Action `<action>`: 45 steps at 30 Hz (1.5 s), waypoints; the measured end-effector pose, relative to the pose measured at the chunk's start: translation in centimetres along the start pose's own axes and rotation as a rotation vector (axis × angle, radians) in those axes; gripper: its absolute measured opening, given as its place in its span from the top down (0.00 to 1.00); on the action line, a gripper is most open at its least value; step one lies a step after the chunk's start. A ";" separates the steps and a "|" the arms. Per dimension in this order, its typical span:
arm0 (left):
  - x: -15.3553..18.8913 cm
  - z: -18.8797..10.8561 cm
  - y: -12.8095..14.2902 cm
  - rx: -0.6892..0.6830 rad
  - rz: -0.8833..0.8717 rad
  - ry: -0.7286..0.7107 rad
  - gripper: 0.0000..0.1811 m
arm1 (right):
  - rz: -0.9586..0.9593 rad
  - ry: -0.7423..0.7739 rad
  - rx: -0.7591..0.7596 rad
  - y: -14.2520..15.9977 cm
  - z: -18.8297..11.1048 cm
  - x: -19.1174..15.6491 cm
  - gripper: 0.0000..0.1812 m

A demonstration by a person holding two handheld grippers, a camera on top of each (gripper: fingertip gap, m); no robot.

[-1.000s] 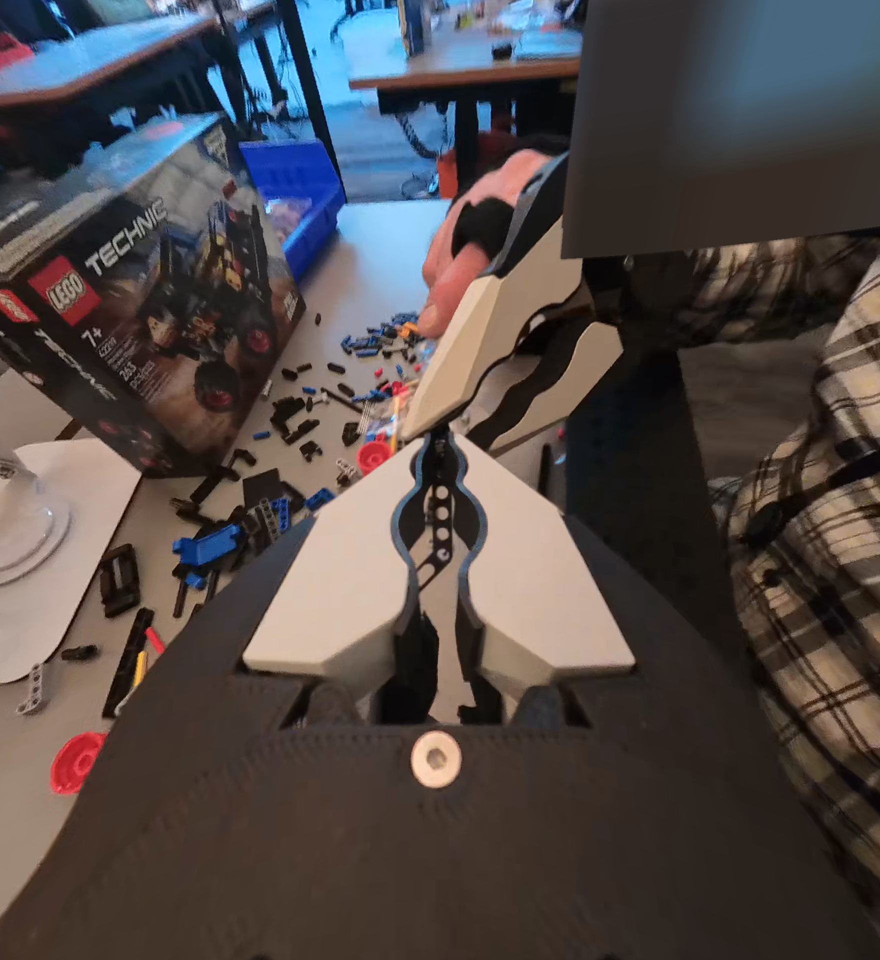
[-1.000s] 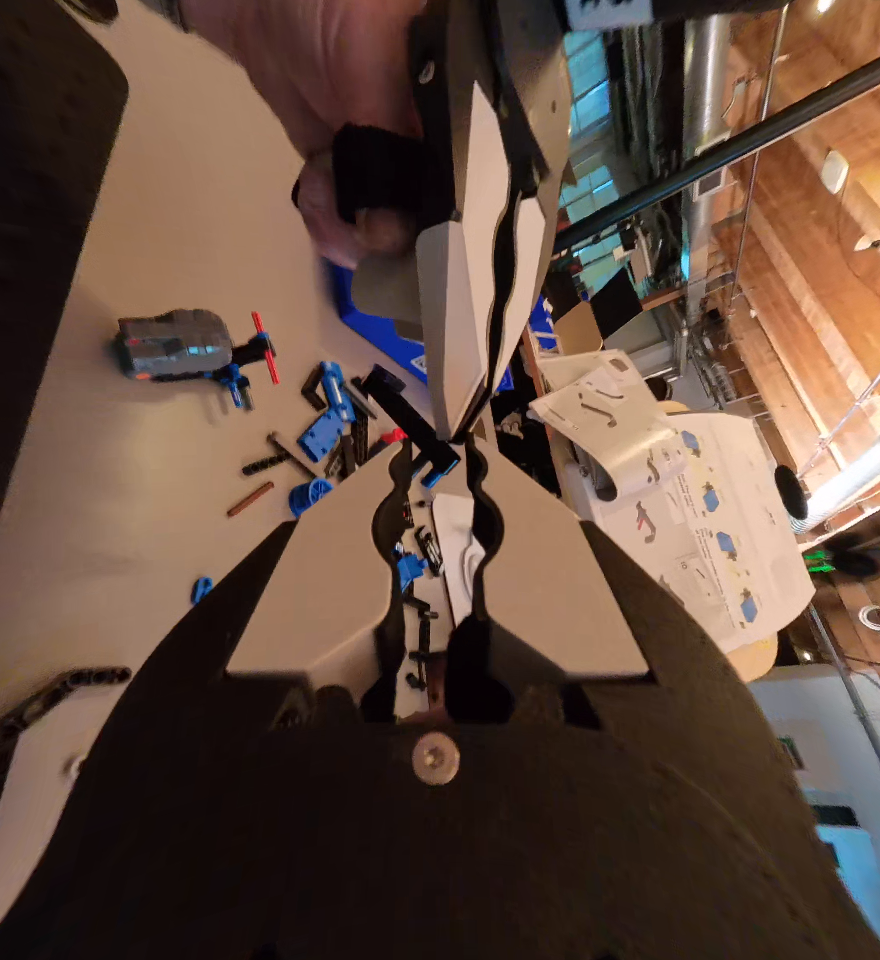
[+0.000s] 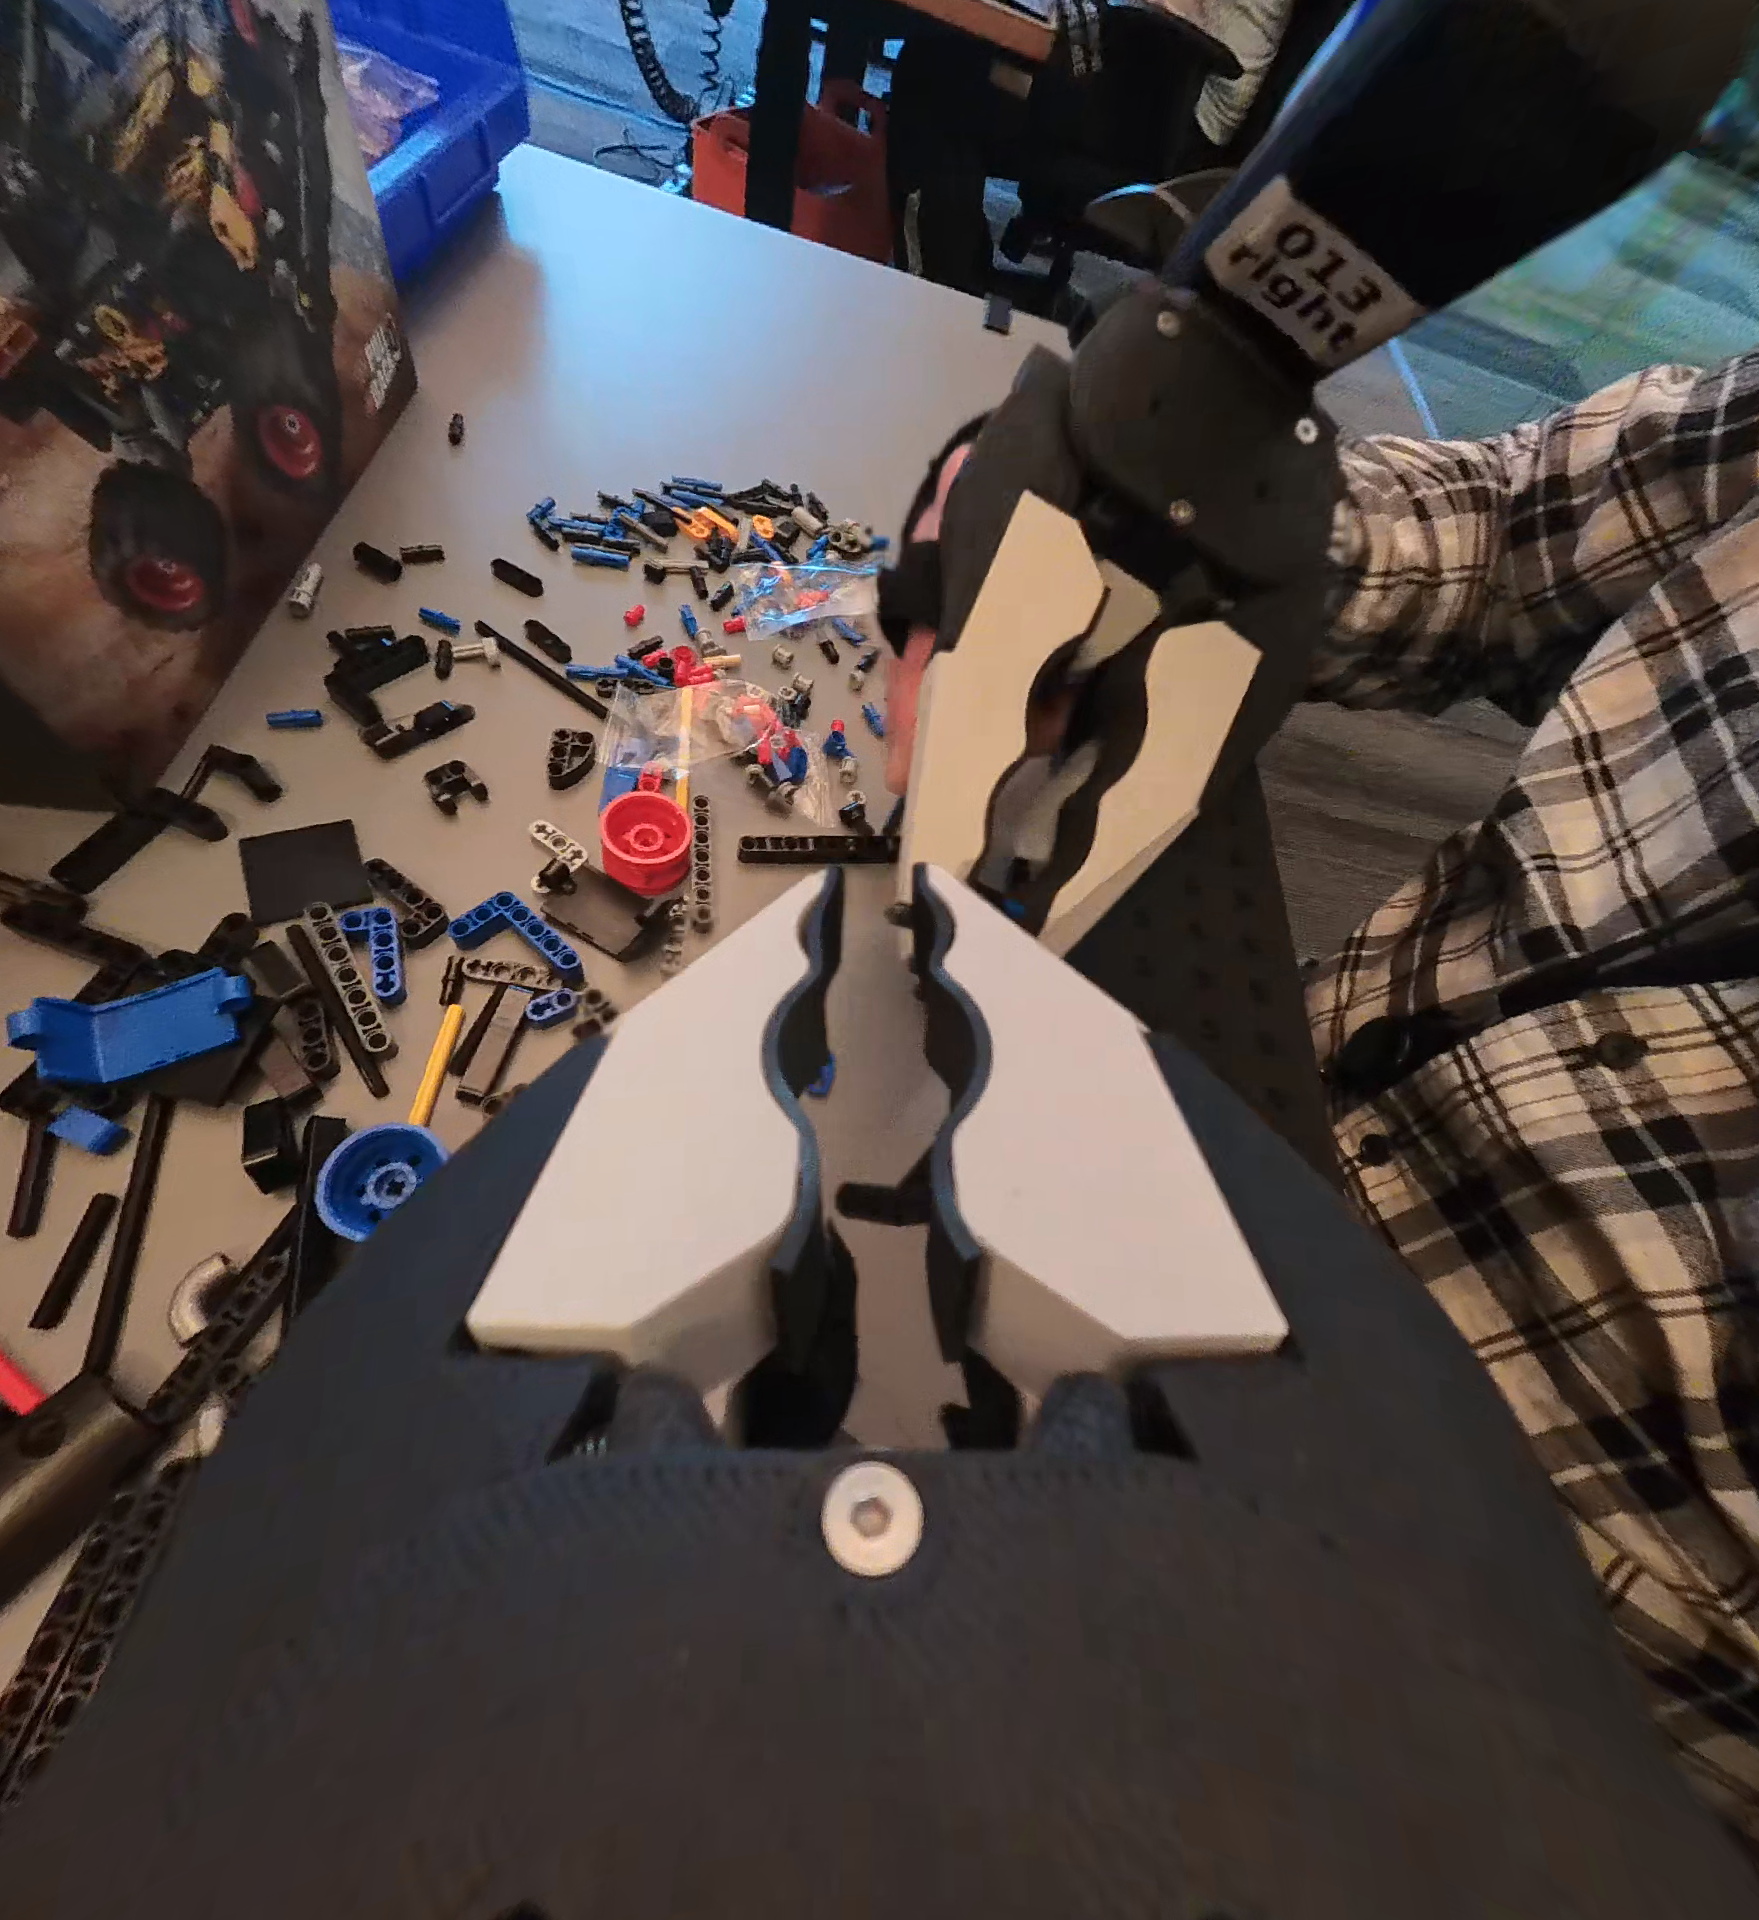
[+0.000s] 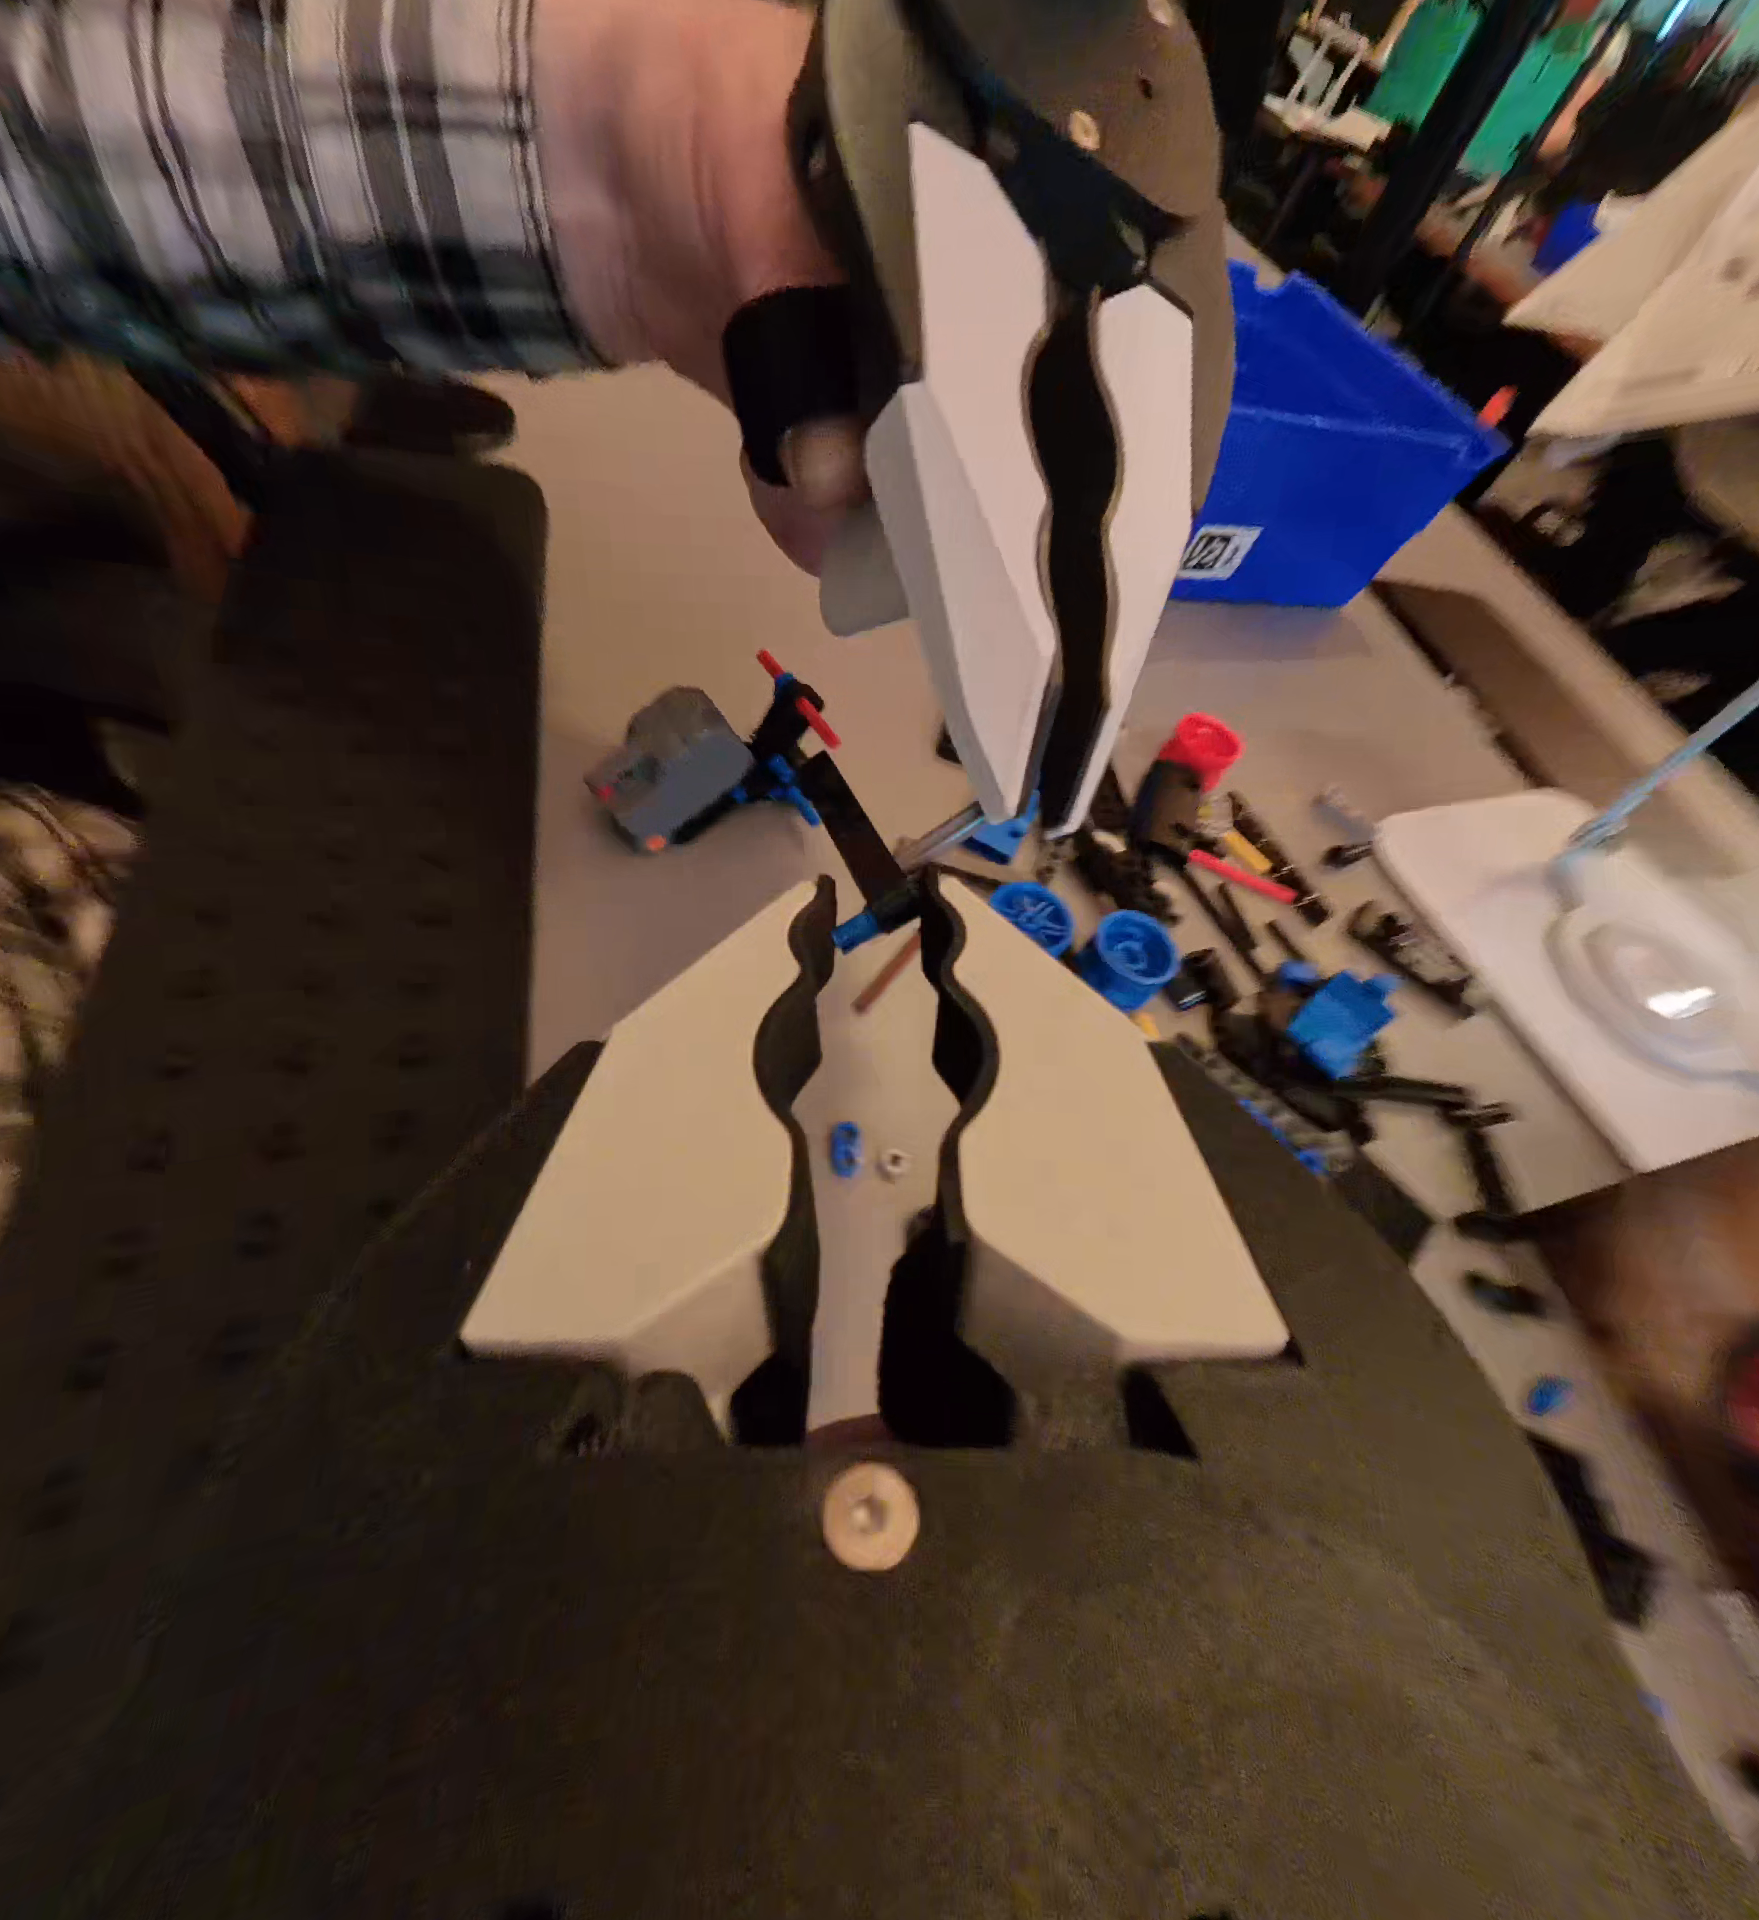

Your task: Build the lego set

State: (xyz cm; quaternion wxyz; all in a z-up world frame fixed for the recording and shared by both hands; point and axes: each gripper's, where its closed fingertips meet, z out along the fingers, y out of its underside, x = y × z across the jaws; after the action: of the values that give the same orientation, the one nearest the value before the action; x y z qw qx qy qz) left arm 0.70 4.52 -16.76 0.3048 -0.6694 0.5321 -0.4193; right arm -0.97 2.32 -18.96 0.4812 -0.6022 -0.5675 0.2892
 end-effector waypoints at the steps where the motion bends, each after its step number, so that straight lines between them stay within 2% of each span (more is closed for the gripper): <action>1: -0.3 0.0 0.0 0.004 -0.014 -0.012 0.90 | 0.078 -0.023 0.013 0.0 0.0 0.0 0.92; 2: -0.6 -0.1 -0.1 0.009 -0.026 -0.023 0.86 | 0.152 -0.044 0.031 0.0 0.0 0.0 0.92; 6: -1.3 -1.4 -0.9 0.036 0.043 -0.151 0.79 | 0.380 -0.087 0.100 -0.2 -0.5 0.6 0.92; 12: 0.5 0.1 1.4 -0.173 0.386 -0.323 0.86 | 0.541 -0.141 0.159 -0.3 -0.4 0.4 0.92; 15: 1.3 0.5 1.7 -0.188 0.426 -0.290 0.97 | 0.553 -0.142 0.170 -0.2 -0.4 0.4 0.92; 20: 1.5 0.3 1.0 -0.178 0.460 -0.291 0.97 | 0.547 -0.125 0.200 -0.8 -0.9 0.5 0.92; 25: 1.8 0.4 1.9 -0.202 0.487 -0.242 0.97 | 0.498 -0.139 0.189 -0.7 -0.9 -0.3 0.92; 28: 1.7 0.1 2.3 -0.238 0.498 -0.231 0.97 | 0.506 -0.171 0.185 -0.6 -1.2 -0.7 0.86; 36: 2.0 0.3 2.8 -0.312 0.603 -0.215 0.97 | 0.618 -0.216 0.206 -0.6 -1.4 -0.3 0.96; 39: 1.7 0.4 2.3 -0.282 0.608 -0.254 0.97 | 0.696 -0.210 0.241 -0.7 -1.6 0.3 0.96; 42: 1.7 0.8 2.0 -0.247 0.613 -0.290 0.88 | 0.762 -0.204 0.280 -0.6 -1.8 0.7 0.96; 45: 1.9 1.1 1.6 -0.210 0.644 -0.324 0.95 | 0.784 -0.220 0.288 -0.6 -1.7 0.5 0.96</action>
State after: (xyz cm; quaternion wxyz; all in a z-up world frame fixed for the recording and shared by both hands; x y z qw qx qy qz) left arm 1.14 2.29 -18.18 0.4309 -0.5530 0.7005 -0.1336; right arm 0.36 2.27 -17.70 0.3510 -0.6644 -0.2976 0.5889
